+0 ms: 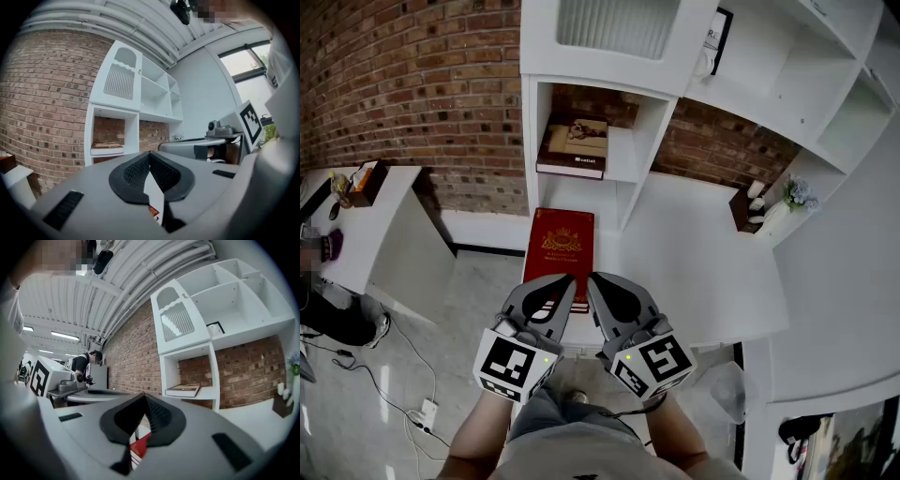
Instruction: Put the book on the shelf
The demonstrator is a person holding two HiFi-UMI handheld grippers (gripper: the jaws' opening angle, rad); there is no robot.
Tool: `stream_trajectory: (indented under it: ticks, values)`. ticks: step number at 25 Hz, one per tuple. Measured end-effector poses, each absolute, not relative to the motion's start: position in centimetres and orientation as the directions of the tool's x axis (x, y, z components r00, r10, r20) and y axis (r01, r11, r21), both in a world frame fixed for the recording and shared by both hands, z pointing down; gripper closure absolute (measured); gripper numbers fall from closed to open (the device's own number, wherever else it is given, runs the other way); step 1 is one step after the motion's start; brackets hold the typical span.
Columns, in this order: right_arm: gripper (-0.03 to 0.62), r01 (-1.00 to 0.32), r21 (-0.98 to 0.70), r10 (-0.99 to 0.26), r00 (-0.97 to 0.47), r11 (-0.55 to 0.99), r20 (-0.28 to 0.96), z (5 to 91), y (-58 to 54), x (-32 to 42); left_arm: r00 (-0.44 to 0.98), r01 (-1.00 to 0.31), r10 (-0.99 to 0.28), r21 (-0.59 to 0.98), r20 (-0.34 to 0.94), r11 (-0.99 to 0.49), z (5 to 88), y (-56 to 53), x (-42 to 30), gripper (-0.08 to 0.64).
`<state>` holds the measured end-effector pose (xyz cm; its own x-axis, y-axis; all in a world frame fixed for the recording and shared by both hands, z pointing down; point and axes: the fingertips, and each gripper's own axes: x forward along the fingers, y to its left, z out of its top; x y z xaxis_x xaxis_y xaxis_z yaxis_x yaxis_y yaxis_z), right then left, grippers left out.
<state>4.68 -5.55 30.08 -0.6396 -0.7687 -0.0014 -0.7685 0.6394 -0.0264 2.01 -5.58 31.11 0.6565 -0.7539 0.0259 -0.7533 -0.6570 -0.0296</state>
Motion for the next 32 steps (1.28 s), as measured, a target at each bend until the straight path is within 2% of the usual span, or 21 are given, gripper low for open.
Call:
stream_trajectory:
  ticks: [17, 32]
  values:
    - [0.583, -0.767, -0.04, -0.768, -0.64, 0.64, -0.009, 30.4, -5.4, 4.8, 0.654, -0.755, -0.755, -0.03, 0.033, -0.655, 31.3, -5.4, 2.2, 0.548]
    - [0.583, -0.771, -0.089, -0.771, -0.635, 0.63, 0.048, 33.8, -5.8, 4.2, 0.632, -0.774, -0.771, 0.025, 0.077, -0.633, 34.4, -5.6, 0.6, 0.548]
